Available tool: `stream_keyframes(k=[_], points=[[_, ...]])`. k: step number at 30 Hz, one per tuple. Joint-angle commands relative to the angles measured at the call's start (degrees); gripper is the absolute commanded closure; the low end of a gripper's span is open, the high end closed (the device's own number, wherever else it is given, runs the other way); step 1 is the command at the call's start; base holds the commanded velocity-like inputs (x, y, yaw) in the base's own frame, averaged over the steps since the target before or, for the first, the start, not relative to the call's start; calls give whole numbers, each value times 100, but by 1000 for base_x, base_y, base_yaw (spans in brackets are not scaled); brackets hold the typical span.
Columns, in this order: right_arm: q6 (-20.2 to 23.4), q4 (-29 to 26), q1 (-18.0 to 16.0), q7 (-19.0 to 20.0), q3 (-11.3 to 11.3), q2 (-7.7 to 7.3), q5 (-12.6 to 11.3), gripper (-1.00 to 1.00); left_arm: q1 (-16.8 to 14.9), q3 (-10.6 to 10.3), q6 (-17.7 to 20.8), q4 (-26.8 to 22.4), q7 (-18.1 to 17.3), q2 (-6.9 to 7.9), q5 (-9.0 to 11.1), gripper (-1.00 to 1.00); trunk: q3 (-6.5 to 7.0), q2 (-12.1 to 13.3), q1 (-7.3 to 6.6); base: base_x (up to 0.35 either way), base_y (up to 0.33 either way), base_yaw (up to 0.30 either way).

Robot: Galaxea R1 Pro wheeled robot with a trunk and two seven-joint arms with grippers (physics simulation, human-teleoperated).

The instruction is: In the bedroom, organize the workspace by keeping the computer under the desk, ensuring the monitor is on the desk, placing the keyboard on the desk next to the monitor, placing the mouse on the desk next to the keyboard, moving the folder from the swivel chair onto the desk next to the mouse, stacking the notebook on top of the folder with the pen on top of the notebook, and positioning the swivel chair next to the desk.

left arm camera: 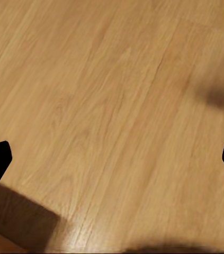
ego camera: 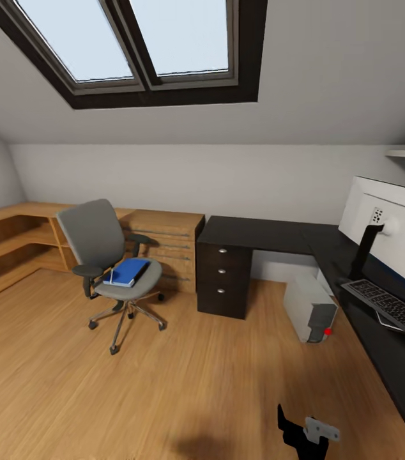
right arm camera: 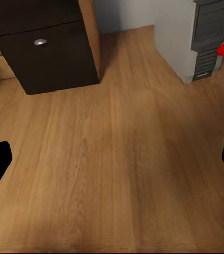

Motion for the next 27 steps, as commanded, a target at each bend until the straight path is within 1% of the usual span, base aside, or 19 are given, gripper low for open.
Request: stream_keyframes(k=[1,3,9,18,27], points=[[-17,13,-6,58,-26,2,-49,-100,-5,32,-2,5,-14,-5,0,-100,13,38,-26,-77,0,0],[-18,13,-6,58,-26,2,-48,-100,-6,32,4,11,-23,-11,0,-100,50,118,-70,-55,0,-18],[-31,13,-6,74,-28,2,-45,-100,-8,21,-14,203,-48,-27,-6,-100,75,118,-70,-19,0,-135],[-35,13,-6,83,-27,2,-44,-100,-8,15,-43,298,-63,-31,-12,-100,113,118,-70,-4,0,-229],[-24,13,-6,92,-26,2,-37,-100,-8,13,-54,311,-66,-23,-17,-100,100,118,-70,-32,-16,-235]])
